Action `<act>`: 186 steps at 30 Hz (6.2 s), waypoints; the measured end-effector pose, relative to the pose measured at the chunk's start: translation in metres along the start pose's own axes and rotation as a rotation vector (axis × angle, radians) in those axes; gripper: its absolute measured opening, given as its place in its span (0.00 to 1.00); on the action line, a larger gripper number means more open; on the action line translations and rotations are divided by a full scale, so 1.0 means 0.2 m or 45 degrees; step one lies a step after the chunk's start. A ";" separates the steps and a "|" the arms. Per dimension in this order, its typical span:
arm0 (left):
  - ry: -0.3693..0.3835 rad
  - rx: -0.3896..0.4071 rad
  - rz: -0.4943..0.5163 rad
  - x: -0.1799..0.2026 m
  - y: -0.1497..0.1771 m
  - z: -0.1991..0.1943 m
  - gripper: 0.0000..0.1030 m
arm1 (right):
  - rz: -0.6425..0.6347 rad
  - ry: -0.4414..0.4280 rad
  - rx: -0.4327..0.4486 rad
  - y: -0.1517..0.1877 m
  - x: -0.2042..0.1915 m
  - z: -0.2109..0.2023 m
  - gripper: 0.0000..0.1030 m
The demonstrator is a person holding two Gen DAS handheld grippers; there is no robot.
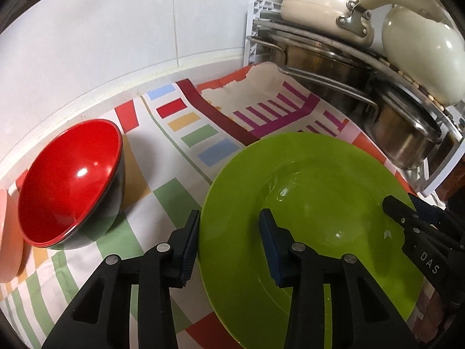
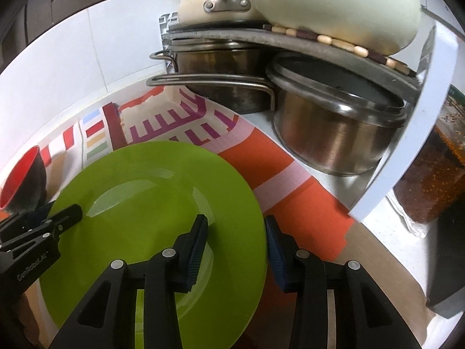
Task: Organize plates and bowls
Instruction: 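Lift the lime-green plate with both grippers over the blue-and-white plates, then lower the lime-green plate onto the stack and open both grippers, then move both grippers to the white bowl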
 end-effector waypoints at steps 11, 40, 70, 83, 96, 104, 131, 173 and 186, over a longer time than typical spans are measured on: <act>0.013 0.063 -0.017 -0.02 0.04 -0.20 0.39 | -0.019 0.025 0.076 0.03 -0.03 -0.21 0.40; -0.137 0.214 -0.258 -0.53 0.55 -0.85 0.39 | -0.271 -0.106 0.235 0.34 -0.56 -0.79 0.39; -0.324 0.274 -0.553 -1.36 1.37 -1.37 0.39 | -0.573 -0.306 0.272 0.89 -1.48 -1.18 0.39; -0.399 0.257 -0.688 -1.64 1.74 -1.53 0.39 | -0.703 -0.383 0.256 1.16 -1.83 -1.27 0.39; -0.477 0.180 -0.826 -1.86 2.08 -1.55 0.39 | -0.835 -0.465 0.179 1.42 -2.11 -1.24 0.39; -0.488 0.096 -0.886 -1.91 2.21 -1.46 0.39 | -0.895 -0.483 0.085 1.53 -2.20 -1.13 0.39; -0.450 -0.103 -0.905 -1.89 2.38 -1.21 0.39 | -0.947 -0.427 -0.133 1.70 -2.20 -0.89 0.39; -0.564 0.211 -0.716 -1.95 1.73 -1.51 0.76 | -0.837 -0.549 0.124 1.12 -2.24 -1.11 0.55; -0.535 0.180 -0.712 -2.08 1.35 -1.42 0.76 | -0.899 -0.615 0.153 0.75 -2.41 -1.04 0.55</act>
Point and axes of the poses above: each gripper's, at about its wrist camera, not at the fingertips, and z roughly the way its jaws point, x to its right, y to its underside, the point moved 8 cm from there along z, roughly the way its jaws point, and after that the axes turned 13 degrees about -x, right-handed, at the moved point
